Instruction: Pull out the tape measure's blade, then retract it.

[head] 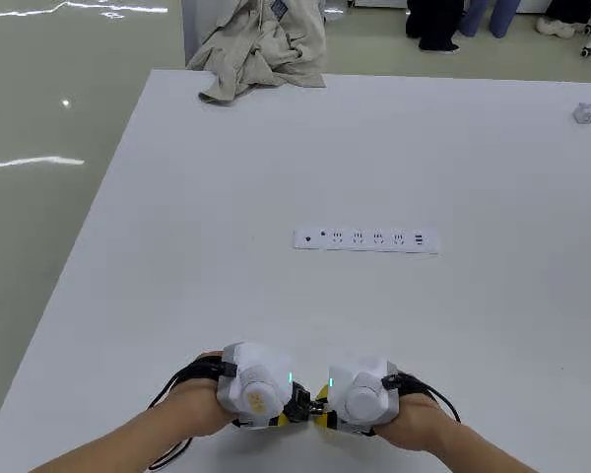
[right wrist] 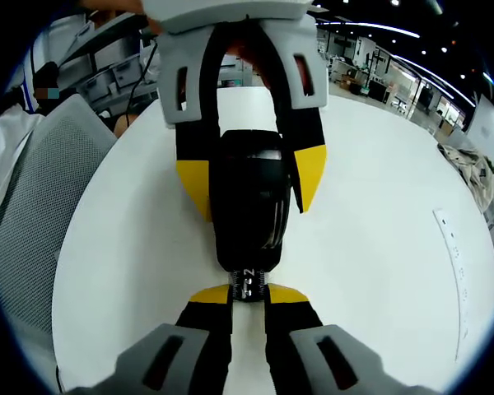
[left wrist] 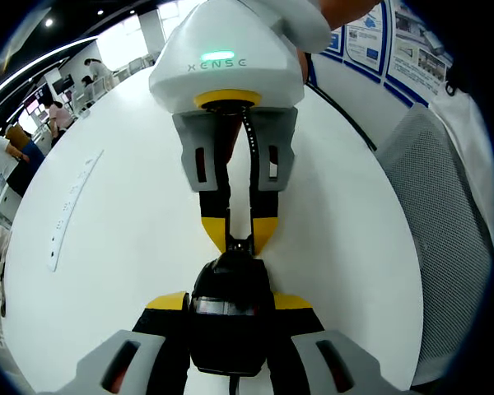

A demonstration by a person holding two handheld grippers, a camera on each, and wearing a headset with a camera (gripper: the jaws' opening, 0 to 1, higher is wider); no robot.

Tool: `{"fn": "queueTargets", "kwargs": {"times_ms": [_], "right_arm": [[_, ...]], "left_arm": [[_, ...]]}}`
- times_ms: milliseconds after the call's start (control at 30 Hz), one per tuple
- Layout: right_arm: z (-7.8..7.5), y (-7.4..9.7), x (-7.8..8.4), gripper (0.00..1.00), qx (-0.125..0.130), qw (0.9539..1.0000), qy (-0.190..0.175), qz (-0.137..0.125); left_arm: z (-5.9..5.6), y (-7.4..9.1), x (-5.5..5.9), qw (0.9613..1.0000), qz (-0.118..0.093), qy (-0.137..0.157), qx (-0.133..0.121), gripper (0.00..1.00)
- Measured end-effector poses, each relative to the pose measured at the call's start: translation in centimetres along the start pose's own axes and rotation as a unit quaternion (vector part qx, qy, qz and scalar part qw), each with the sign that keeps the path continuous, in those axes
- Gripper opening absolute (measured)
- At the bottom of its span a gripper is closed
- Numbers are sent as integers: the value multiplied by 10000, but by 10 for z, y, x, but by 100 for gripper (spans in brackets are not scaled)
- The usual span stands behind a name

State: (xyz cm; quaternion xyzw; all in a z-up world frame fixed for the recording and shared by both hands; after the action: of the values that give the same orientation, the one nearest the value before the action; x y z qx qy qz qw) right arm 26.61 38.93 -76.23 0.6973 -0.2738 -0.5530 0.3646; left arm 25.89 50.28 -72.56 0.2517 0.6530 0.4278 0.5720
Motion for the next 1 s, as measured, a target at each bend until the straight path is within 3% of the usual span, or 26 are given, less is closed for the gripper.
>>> {"fn": "queueTargets", "kwargs": {"times_ms": [1000], "right_arm": [[6, 20, 24, 13, 16, 9999, -84, 102]], "left_arm": [[0, 0, 0, 10000, 33, 18, 9, 33]]}}
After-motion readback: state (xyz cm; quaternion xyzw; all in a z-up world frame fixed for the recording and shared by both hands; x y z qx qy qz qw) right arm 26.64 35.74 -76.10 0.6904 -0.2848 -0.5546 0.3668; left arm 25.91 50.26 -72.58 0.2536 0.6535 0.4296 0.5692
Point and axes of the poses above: the centre of the closed fingertips' face, and the gripper's own axes: y roughly backward along the fingers, z roughly to its left, x roughly out of its underside, the point moved 8 cm from there along y, roughly backward along the fingers, and after that the axes turned 10 degrees about y, right-handed, at the moved point
